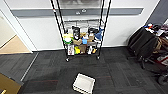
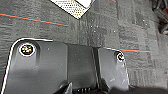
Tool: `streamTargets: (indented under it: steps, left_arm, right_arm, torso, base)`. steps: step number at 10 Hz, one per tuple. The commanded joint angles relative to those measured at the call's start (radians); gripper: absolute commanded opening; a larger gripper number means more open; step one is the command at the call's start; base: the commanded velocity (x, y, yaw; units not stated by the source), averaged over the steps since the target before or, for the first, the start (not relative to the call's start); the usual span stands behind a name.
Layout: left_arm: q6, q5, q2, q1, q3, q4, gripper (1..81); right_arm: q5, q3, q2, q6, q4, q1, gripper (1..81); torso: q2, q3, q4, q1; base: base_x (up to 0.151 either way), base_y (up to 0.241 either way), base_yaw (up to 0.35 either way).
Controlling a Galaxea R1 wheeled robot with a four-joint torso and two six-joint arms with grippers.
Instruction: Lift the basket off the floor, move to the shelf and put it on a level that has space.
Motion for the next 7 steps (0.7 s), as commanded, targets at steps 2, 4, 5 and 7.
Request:
streamTargets:
  steps: [2, 4, 5, 7]
  left_arm:
    - [0.002, 0.041, -0.012, -0.026, 0.016, 0.012, 81.1]
    - [0.002, 0.039, -0.012, -0.025, 0.016, 0.012, 81.1]
    - [0.002, 0.039, -0.012, -0.023, 0.016, 0.012, 81.1]
    - [0.002, 0.038, -0.013, -0.023, 0.016, 0.012, 81.1]
  right_arm:
    - [-0.053, 0.012, -0.01, 0.001, -0.008, 0.033, 81.1]
    - [-0.053, 0.009, -0.01, 0.001, -0.008, 0.033, 81.1]
    - [-0.053, 0.008, -0.008, 0.001, -0.008, 0.033, 81.1]
    - [-0.052, 0.006, -0.008, 0.001, -0.008, 0.033, 81.1]
  torso:
    - [0.0, 0.0, 0.0, 0.0]
    - [0.0, 0.0, 0.0, 0.0]
    - [0.0, 0.0, 0.0, 0.0]
    - [0.0, 0.0, 0.0, 0.0]
  base:
    - [0.098, 0.0, 0.0]
    - [0.098, 0.0, 0.0]
    - [0.098, 0.0, 0.0]
    - [0.098, 0.0, 0.0]
